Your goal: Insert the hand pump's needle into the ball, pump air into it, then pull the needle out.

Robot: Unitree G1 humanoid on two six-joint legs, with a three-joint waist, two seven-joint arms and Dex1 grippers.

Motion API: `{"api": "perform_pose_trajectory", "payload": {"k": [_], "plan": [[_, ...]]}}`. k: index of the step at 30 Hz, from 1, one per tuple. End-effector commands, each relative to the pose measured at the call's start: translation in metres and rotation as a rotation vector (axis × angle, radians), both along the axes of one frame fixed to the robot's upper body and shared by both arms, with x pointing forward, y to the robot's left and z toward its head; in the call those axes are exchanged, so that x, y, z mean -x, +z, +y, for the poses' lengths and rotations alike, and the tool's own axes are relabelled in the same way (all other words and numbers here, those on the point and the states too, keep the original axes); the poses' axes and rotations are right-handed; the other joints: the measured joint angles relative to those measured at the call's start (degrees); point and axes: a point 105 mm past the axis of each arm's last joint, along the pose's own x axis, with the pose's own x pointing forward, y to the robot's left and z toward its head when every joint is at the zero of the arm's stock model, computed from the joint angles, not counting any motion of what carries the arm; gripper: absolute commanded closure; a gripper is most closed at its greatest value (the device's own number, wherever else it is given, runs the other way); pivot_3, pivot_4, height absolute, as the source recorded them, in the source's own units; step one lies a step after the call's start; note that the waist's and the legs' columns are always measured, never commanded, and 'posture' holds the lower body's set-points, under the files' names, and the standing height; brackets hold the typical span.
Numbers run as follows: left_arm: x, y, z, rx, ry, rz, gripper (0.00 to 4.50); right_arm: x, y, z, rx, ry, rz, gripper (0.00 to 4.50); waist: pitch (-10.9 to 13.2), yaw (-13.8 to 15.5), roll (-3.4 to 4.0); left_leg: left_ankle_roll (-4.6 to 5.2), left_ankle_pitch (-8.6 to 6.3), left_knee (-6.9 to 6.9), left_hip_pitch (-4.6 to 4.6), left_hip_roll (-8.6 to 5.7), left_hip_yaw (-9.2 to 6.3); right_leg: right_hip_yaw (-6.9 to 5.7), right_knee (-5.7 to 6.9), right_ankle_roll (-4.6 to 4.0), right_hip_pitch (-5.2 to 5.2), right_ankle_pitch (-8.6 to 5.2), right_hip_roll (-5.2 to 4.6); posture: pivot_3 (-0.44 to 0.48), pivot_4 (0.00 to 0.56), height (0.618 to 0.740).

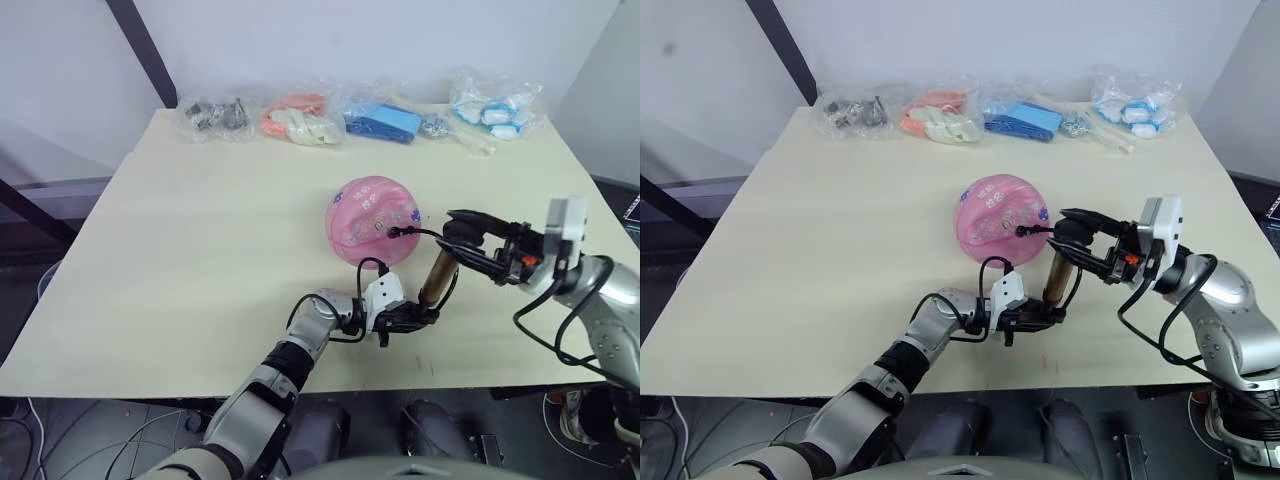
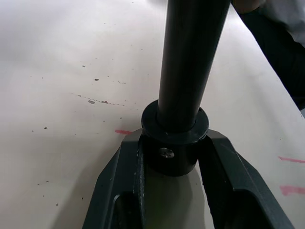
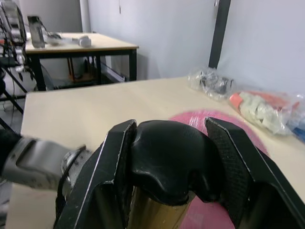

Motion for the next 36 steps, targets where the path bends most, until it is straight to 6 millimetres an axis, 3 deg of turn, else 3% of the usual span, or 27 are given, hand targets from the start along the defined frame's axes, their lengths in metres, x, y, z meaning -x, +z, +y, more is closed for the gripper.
{"api": "perform_pose_trajectory", "payload": {"k": [1,4,9,12,14,22,25,30,36], "plan": [[0.002,-0.02,0.012,-0.054,0.052,0.072,3.42,0.007,-0.044,0.01,0.08,0.037,0.117,2.59,-0.01,0.0,0.0,0.0,0.0,0.0,0.0,0.01,-0.01,0.0,0.0,0.0,0.0,0.0,0.02,0.0,0.15,0.74],[0.002,-0.02,0.012,-0.056,0.051,0.067,3.42,0.007,-0.045,0.008,0.086,0.028,0.099,2.59,-0.02,0.01,0.0,-0.01,0.0,0.0,0.0,0.0,0.0,0.02,0.0,-0.02,0.0,0.01,0.02,0.0,0.15,0.74],[0.003,-0.021,0.012,-0.06,0.046,0.063,3.42,0.008,-0.013,0.001,0.022,0.053,0.052,2.59,0.0,0.05,0.01,-0.01,0.0,0.0,-0.02,0.0,0.0,0.05,-0.01,-0.03,-0.01,0.02,0.02,0.0,0.15,0.74],[0.003,-0.022,0.013,-0.068,0.041,0.061,3.42,0.01,0.037,-0.011,-0.017,0.082,-0.035,2.59,0.12,0.06,0.11,0.0,0.0,0.0,-0.12,-0.01,0.01,0.05,-0.02,-0.04,-0.02,0.02,0.0,0.0,0.15,0.74],[0.004,-0.022,0.014,-0.069,0.039,0.061,3.42,0.013,0.058,-0.015,-0.038,0.097,-0.054,2.59,0.17,0.08,0.17,0.0,0.01,0.01,-0.25,-0.04,0.04,0.07,-0.03,-0.04,-0.13,0.03,-0.05,0.0,0.15,0.74],[0.006,-0.023,0.014,-0.069,0.029,0.065,3.42,0.015,0.086,-0.021,-0.093,0.083,-0.073,2.59,0.24,0.14,0.05,-0.01,0.01,-0.03,-0.48,-0.05,0.01,0.01,-0.06,-0.05,-0.31,0.04,-0.23,0.0,0.15,0.74],[0.007,-0.023,0.013,-0.068,0.027,0.067,3.42,0.012,0.073,-0.018,-0.046,0.074,-0.055,2.59,0.24,0.13,0.05,0.0,0.01,-0.03,-0.47,-0.05,0.01,-0.02,-0.06,-0.04,-0.31,0.04,-0.27,0.0,0.15,0.74],[0.007,-0.023,0.013,-0.068,0.029,0.067,3.42,0.006,0.017,-0.007,0.032,0.044,0.048,2.59,0.17,0.07,-0.02,-0.01,0.01,-0.03,-0.41,-0.05,0.01,-0.03,-0.04,-0.03,-0.29,0.03,-0.24,0.0,0.15,0.74],[0.007,-0.024,0.014,-0.069,0.031,0.069,3.42,0.003,-0.017,0.003,0.057,0.029,0.093,2.59,0.13,-0.04,-0.05,-0.05,0.04,-0.03,-0.14,-0.04,0.1,0.06,0.02,-0.01,-0.16,0.02,-0.1,0.0,0.15,0.74]]}}
